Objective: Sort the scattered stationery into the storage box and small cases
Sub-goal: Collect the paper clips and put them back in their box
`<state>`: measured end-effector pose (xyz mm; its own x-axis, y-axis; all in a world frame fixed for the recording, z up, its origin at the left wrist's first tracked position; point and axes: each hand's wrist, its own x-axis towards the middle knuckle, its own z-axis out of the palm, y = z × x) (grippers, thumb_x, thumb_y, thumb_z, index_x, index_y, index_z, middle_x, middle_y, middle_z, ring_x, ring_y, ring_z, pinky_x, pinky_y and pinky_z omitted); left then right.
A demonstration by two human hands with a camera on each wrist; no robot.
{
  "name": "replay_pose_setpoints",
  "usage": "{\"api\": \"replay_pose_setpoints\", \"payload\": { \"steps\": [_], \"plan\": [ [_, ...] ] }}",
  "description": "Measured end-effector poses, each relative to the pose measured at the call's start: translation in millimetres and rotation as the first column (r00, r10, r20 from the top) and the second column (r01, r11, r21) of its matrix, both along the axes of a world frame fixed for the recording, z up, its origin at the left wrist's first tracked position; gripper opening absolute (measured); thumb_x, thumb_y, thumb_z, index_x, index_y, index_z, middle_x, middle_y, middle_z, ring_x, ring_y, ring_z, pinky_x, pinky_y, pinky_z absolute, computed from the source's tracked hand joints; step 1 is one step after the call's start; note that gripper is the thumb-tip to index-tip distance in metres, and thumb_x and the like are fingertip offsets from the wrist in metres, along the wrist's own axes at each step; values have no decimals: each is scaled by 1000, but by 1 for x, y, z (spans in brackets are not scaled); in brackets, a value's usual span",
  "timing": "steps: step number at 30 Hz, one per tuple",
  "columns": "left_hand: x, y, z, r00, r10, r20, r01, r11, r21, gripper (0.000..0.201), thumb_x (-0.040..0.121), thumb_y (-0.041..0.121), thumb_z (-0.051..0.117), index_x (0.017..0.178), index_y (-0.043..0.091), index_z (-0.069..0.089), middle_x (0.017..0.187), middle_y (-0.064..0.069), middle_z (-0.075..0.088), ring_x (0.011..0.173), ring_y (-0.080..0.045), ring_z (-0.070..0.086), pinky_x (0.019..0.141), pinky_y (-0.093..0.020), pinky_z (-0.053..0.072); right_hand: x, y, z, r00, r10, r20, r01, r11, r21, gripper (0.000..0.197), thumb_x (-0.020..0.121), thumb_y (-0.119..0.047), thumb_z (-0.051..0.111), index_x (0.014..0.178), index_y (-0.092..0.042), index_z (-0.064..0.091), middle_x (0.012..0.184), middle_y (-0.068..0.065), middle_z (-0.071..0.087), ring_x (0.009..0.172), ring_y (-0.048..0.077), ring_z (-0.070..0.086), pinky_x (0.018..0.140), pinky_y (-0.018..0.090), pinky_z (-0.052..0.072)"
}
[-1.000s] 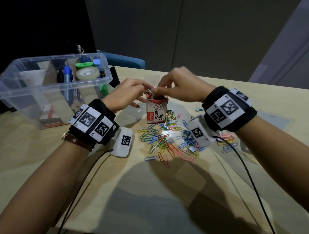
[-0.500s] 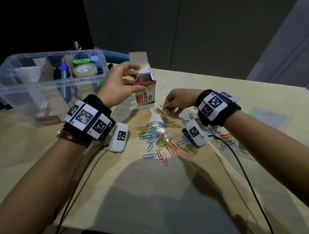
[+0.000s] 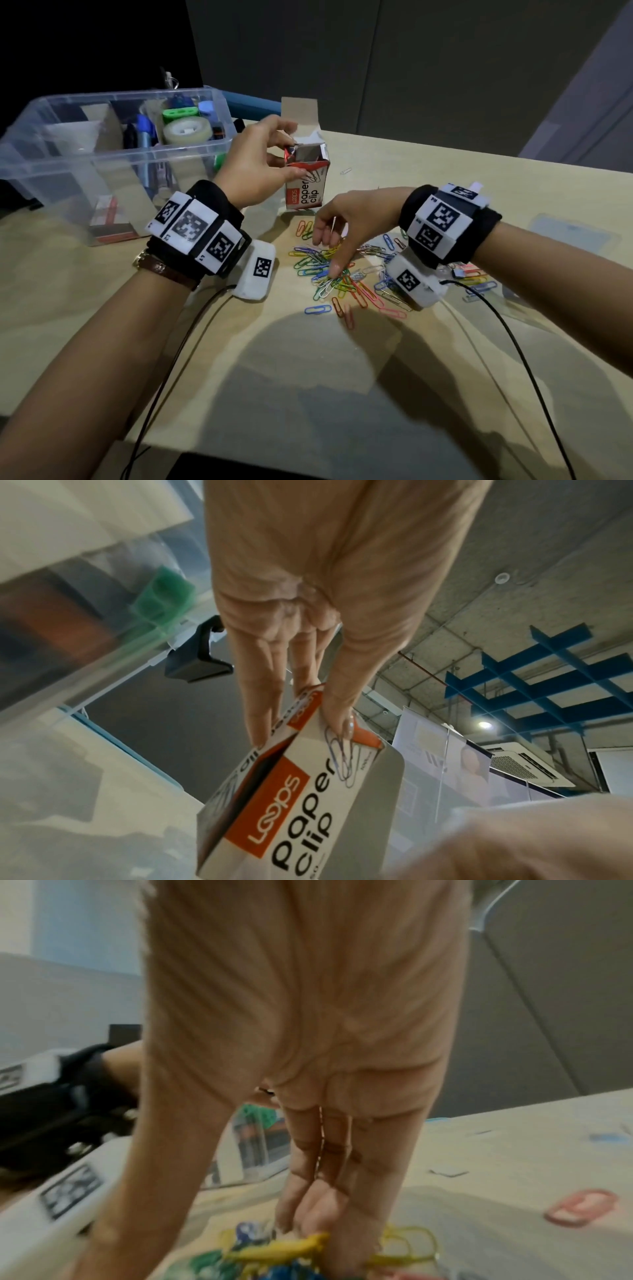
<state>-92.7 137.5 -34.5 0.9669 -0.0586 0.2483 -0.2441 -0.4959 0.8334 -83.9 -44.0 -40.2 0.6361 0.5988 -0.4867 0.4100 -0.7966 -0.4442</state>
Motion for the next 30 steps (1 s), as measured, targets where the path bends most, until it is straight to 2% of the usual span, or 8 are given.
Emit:
{"api": "replay_pose_setpoints", "payload": {
  "steps": [4,11,15,18,20,25,28,30],
  "plan": [
    [0,1,0,1000,-16,-12,16,1000,1,63,78,8,77,133,16,48,118,1,60,103,-17,65,83,-31,57,-12,1,-4,972,190,135,-191,982,-8,64,51,-35,95,105,-20,64,93,0,64,85,16,59,79,27,51],
    [-4,0,2,999,-19,-47,21,999,25,64,78,10,77,134,15,47,110,6,57,98,-17,64,82,-30,56,-16,-8,-4,965,163,204,-173,984,36,25,71,-26,86,91,-21,73,82,-9,72,78,8,67,81,30,54],
    [-5,-2,2,996,-58,-63,60,998,25,65,77,10,78,135,13,47,112,3,59,96,-17,65,78,-26,56,-21,-10,-6,933,182,310,-178,983,-40,17,78,-25,81,91,-21,73,80,-11,73,78,6,69,72,18,47],
    [-5,-3,-1,993,-82,-80,83,997,10,66,76,9,79,134,11,48,115,1,60,95,-17,67,76,-24,57,-23,-9,-5,918,174,356,-170,984,-43,11,78,-15,78,87,-18,71,80,-6,73,75,6,66,76,23,52],
    [-5,-4,-2,990,-97,-99,98,995,9,67,75,9,80,134,10,49,115,0,61,92,-15,67,76,-25,58,-21,-12,-3,925,128,357,-142,990,13,12,76,-9,76,84,-16,72,80,-2,73,71,8,64,77,29,55],
    [-6,-4,-4,979,-135,-150,132,991,-32,66,72,7,81,131,9,51,109,2,62,81,-13,68,79,-32,59,-13,-29,20,971,-29,238,-33,967,251,15,80,1,72,90,-9,73,78,1,73,66,5,67,69,21,56],
    [-7,-5,-2,966,-183,-185,172,982,-73,66,71,3,80,130,10,52,106,4,62,80,-13,69,79,-33,59,-6,-40,49,982,-172,83,104,843,527,14,85,8,65,96,-1,68,89,20,71,76,20,70,71,23,59],
    [-8,-6,-1,957,-210,-201,195,977,-89,68,69,2,81,130,12,52,108,2,63,80,-12,70,76,-29,59,1,-40,62,968,-241,62,143,743,654,13,85,4,66,97,-1,67,92,19,70,79,17,71,74,24,58]
  ]
}}
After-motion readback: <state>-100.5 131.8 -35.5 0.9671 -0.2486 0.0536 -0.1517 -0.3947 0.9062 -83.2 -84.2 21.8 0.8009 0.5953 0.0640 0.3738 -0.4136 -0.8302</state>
